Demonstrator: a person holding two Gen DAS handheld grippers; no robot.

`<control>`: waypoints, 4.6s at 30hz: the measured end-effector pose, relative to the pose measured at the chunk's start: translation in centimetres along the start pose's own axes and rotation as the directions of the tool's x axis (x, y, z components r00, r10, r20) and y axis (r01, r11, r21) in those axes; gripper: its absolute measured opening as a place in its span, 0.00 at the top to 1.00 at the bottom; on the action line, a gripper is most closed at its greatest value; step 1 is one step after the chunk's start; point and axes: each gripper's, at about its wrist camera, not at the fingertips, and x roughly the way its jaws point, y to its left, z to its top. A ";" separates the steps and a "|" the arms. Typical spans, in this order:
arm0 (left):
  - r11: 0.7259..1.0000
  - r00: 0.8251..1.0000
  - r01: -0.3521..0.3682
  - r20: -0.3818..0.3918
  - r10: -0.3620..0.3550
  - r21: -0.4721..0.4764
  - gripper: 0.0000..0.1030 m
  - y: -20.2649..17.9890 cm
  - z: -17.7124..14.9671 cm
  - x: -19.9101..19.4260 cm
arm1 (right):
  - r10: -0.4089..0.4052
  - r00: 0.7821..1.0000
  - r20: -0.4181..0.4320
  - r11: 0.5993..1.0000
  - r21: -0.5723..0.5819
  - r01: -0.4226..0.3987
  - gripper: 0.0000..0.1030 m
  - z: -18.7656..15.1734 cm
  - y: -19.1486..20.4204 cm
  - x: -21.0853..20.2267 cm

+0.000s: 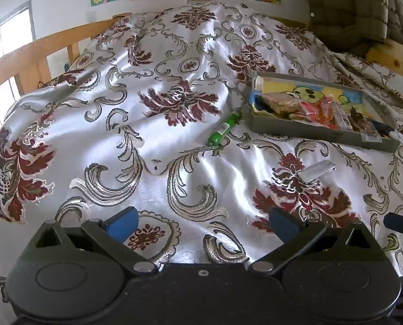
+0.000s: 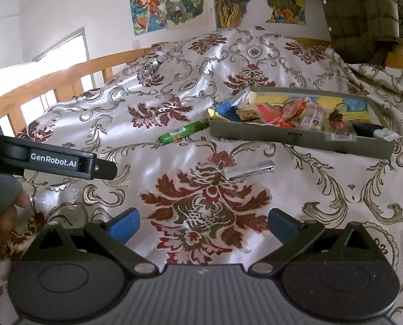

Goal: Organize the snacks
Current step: 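Lift both open tools away from the tray, then grasp the green marker with the left tool while the right tool grasps the silver packet, then carry the green marker into the tray with the left tool while the right tool carries the silver packet there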

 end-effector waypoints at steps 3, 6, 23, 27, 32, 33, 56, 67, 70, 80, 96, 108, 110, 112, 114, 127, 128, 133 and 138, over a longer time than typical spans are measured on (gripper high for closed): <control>1.000 1.000 0.000 -0.002 0.000 0.001 0.01 0.0 0.1 0.1 | 0.001 1.000 -0.011 1.000 0.001 -0.001 0.00 0.0 0.0 0.1; 1.000 1.000 -0.001 -0.003 0.001 -0.002 0.01 0.0 0.1 0.1 | 0.000 1.000 -0.020 1.000 -0.003 0.000 0.00 -0.1 0.2 0.3; 0.998 0.998 -0.067 -0.013 0.067 0.000 0.01 0.0 1.7 1.9 | 0.040 0.997 -0.071 0.999 0.012 -0.040 0.00 0.5 0.3 1.8; 0.994 0.994 -0.096 -0.048 0.094 -0.049 0.01 -0.1 2.4 3.0 | 0.077 0.991 -0.107 0.996 0.057 -0.072 0.00 0.9 -0.4 2.7; 0.992 0.992 -0.118 -0.050 0.116 -0.045 0.01 -0.8 3.2 4.0 | 0.112 0.982 -0.150 0.987 0.130 -0.092 0.00 1.5 -1.9 3.9; 0.992 0.992 -0.120 -0.045 0.119 -0.034 0.01 -1.0 3.4 4.2 | 0.114 0.982 -0.154 0.985 0.143 -0.092 0.00 1.7 -2.4 4.2; 0.948 0.992 -0.033 -0.108 0.071 0.318 0.01 -4.0 10.0 13.8 | 0.210 0.976 -0.050 0.928 0.324 -0.183 0.09 4.5 -9.3 12.4; 0.975 0.987 0.001 -0.157 0.035 0.223 0.40 -3.5 11.1 17.9 | 0.220 0.975 -0.040 0.917 0.350 -0.192 0.52 5.0 -10.5 13.9; 0.987 0.987 -0.005 -0.159 0.031 0.158 0.52 -3.1 11.3 18.4 | 0.240 0.970 -0.051 0.914 0.348 -0.208 0.60 5.0 -10.4 14.0; 0.980 0.980 0.076 -0.197 -0.040 0.183 0.82 -5.9 10.2 17.3 | 0.270 0.960 -0.073 0.914 0.334 -0.231 0.75 5.0 -9.9 14.3; 0.978 0.937 0.209 -0.288 -0.196 0.013 0.82 -5.1 7.0 11.9 | 0.272 0.955 -0.115 0.935 0.267 -0.234 0.91 5.9 -7.9 13.3; 0.984 0.938 0.175 -0.307 -0.159 0.027 0.81 -5.8 7.3 13.9 | 0.281 0.954 -0.101 0.931 0.271 -0.245 0.92 5.8 -8.4 13.1; 0.984 0.939 0.177 -0.303 -0.162 0.022 0.82 -5.8 7.3 13.8 | 0.283 0.954 -0.099 0.928 0.281 -0.246 0.92 5.8 -8.6 13.1; 0.984 0.941 0.180 -0.293 -0.168 0.016 0.82 -5.7 7.2 13.5 | 0.282 0.955 -0.094 0.926 0.285 -0.246 0.92 5.9 -8.8 13.0; 0.983 0.943 0.180 -0.279 -0.179 -0.020 0.82 -5.5 7.2 13.2 | 0.283 0.955 -0.083 0.925 0.287 -0.249 0.92 6.1 -9.0 12.8; 0.958 0.970 0.126 -0.171 -0.173 -0.256 0.82 -5.5 7.9 10.8 | 0.250 0.968 0.017 0.910 0.339 -0.241 0.92 8.3 -11.9 11.1; 0.955 0.971 0.130 -0.162 -0.177 -0.266 0.82 -5.6 8.0 10.6 | 0.247 0.969 0.021 0.906 0.350 -0.239 0.92 8.3 -12.2 11.1; 0.953 0.982 0.154 -0.065 -0.176 -0.261 0.82 -6.8 9.0 9.0 | 0.231 0.972 0.049 0.898 0.374 -0.232 0.92 8.6 -13.2 10.9; 0.960 0.981 0.192 -0.002 -0.196 -0.203 0.82 -8.8 10.7 8.7 | 0.194 0.976 0.101 0.899 0.381 -0.218 0.92 9.7 -14.8 10.3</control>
